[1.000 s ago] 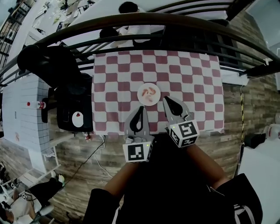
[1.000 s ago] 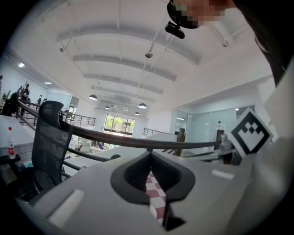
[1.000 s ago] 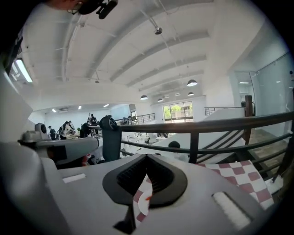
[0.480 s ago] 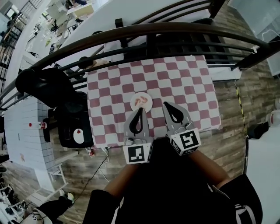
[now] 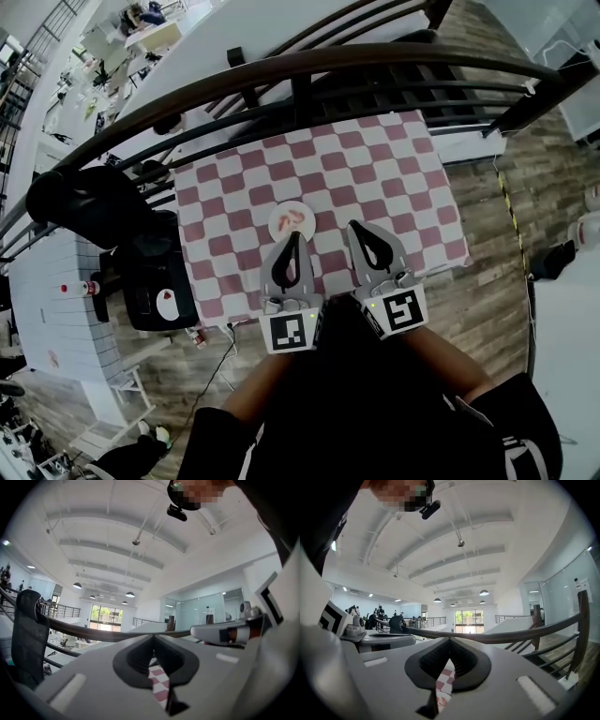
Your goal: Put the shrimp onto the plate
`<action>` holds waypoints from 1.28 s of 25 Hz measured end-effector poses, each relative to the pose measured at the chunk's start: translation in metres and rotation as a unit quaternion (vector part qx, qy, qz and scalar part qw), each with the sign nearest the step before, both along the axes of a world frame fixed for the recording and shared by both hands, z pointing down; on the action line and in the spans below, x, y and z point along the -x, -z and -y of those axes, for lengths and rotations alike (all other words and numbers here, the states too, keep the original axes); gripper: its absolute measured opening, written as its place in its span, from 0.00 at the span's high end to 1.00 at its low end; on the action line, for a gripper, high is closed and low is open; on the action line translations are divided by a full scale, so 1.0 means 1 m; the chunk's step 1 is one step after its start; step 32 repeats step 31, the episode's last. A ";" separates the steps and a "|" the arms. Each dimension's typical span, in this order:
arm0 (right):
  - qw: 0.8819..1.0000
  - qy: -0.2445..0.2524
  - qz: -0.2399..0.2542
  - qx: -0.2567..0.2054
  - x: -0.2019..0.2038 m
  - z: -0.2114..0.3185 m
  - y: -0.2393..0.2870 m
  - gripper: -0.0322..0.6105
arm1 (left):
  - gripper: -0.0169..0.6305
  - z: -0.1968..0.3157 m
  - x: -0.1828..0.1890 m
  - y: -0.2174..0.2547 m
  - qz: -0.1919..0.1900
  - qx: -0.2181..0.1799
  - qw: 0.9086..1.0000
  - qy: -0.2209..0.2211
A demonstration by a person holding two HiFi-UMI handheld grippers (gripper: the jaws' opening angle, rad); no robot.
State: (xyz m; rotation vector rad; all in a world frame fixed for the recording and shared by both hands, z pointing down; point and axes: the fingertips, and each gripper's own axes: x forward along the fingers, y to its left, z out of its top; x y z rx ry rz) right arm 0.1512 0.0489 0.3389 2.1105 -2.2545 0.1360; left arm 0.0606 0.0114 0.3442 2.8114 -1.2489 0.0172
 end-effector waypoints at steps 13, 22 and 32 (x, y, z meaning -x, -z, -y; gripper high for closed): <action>1.000 -0.014 -0.023 0.016 0.002 -0.003 -0.007 0.95 | 0.96 -0.006 -0.004 -0.002 -0.008 0.004 1.000 -0.017; 1.000 -0.014 -0.024 0.010 0.007 -0.001 -0.002 0.95 | 0.96 -0.009 -0.001 0.003 -0.011 -0.001 1.000 -0.021; 0.999 -0.024 -0.021 0.009 0.007 -0.019 -0.007 0.95 | 0.96 -0.026 0.000 0.000 -0.011 0.002 1.000 -0.024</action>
